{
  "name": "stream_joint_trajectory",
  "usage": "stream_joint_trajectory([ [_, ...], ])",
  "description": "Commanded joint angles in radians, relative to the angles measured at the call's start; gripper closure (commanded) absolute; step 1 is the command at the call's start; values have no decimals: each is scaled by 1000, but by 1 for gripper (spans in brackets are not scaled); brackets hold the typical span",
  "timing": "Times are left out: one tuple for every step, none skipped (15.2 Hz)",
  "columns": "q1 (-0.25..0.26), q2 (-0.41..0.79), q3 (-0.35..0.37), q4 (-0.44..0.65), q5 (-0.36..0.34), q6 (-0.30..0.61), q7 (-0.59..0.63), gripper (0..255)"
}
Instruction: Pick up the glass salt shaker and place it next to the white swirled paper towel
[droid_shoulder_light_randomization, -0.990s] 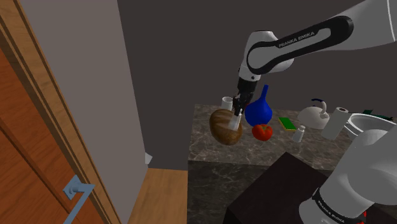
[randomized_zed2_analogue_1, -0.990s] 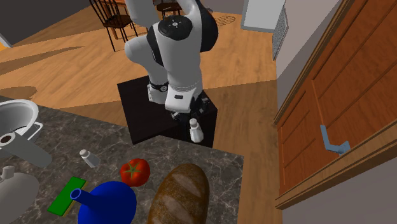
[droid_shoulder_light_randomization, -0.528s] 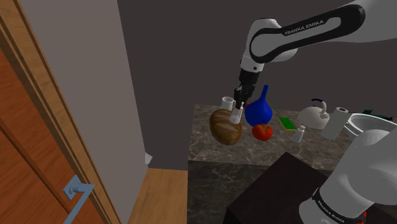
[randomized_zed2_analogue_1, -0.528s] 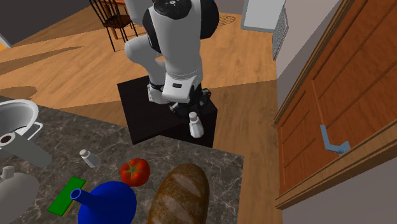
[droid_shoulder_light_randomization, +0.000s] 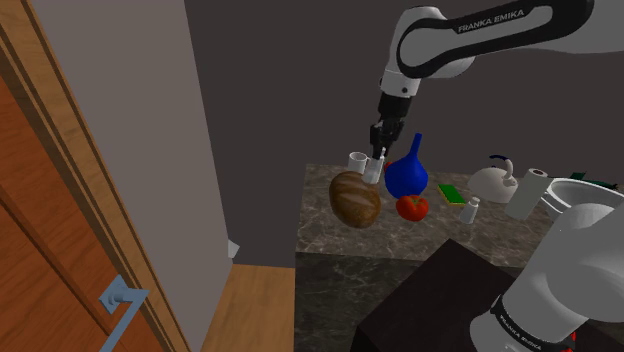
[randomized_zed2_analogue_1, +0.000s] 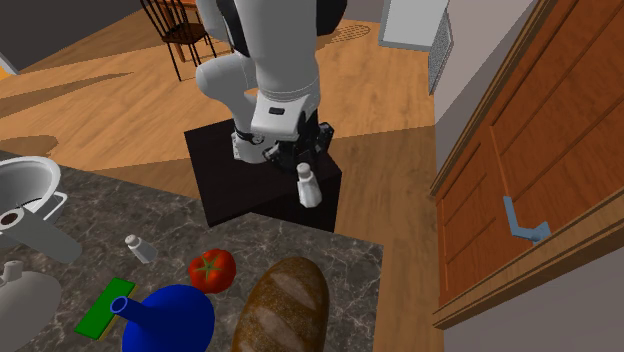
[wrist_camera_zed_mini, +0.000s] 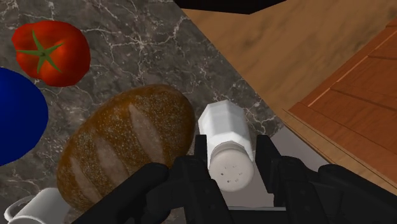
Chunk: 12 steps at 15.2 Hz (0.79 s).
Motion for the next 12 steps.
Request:
stream_joint_trajectory([
  [-1, -9, -1, 24, -2, -33, 1, 255],
  [-1, -10, -1, 35, -2, -45, 2, 255],
  [-12, -19, -17, 28, -9, -49, -21, 255],
  [-22, -27, -33, 22, -17, -53, -44, 255],
  [-33, -34, -50, 17, -24, -56, -67, 255],
  [-43, -40, -66, 14, -32, -60, -90, 255],
  [-53, -45, -83, 12, -40, -63, -113, 255],
  [-63, -48, -100, 10, -48, -67, -137, 255],
  [-74, -51, -117, 10, -56, -70, -160, 255],
  [-84, -52, -135, 11, -63, -73, -184, 255],
  [-94, -53, -152, 13, -71, -76, -208, 255],
  [-104, -52, -170, 17, -78, -79, -232, 255],
])
